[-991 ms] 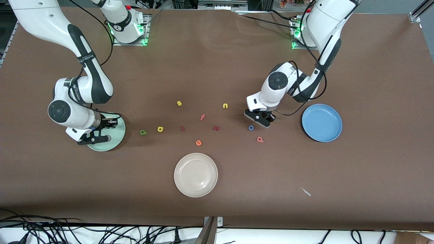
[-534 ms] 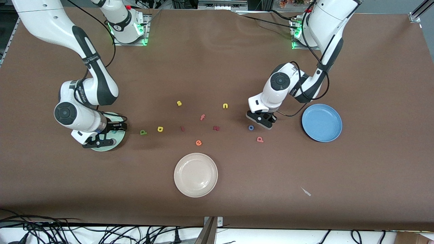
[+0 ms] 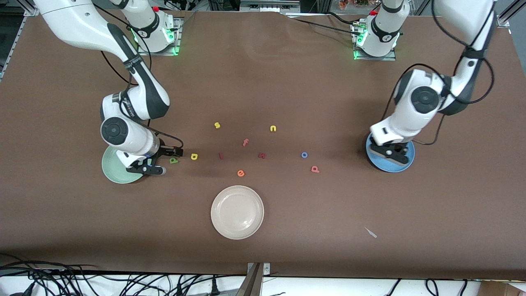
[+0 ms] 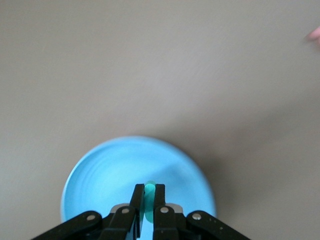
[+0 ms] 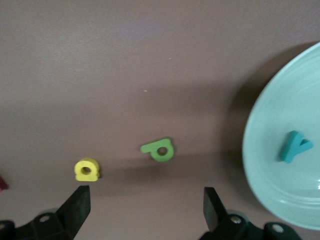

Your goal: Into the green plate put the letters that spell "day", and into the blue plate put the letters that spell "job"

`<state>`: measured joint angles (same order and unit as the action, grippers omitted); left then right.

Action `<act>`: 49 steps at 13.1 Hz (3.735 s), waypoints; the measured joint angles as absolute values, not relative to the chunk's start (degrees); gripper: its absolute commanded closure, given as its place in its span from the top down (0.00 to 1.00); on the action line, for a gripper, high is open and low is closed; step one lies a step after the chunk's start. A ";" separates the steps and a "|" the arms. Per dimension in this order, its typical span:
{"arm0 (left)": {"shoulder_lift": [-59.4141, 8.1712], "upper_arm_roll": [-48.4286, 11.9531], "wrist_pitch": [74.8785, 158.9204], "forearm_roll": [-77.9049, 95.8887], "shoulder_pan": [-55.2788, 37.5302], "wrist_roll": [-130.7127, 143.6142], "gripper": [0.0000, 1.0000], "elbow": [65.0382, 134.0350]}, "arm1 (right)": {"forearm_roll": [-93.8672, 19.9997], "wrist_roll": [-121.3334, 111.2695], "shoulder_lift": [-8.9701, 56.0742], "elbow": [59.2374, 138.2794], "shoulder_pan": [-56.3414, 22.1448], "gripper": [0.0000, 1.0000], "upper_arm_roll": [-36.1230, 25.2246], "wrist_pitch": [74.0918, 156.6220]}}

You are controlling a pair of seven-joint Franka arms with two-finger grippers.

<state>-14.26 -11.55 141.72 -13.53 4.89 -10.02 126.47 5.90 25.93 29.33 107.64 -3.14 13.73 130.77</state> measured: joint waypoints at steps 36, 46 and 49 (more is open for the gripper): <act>-39.74 -6.25 151.27 5.65 -20.36 4.33 0.64 104.10 | 5.99 40.52 36.24 107.26 -9.09 0.28 13.44 140.25; -39.79 -5.48 151.28 4.84 -20.42 4.14 0.32 103.96 | 5.99 40.51 36.25 106.75 -9.15 0.19 13.45 140.24; -39.77 -5.40 151.32 4.81 -20.42 4.10 0.00 103.73 | 6.79 39.62 36.24 103.90 -9.14 0.19 13.45 135.06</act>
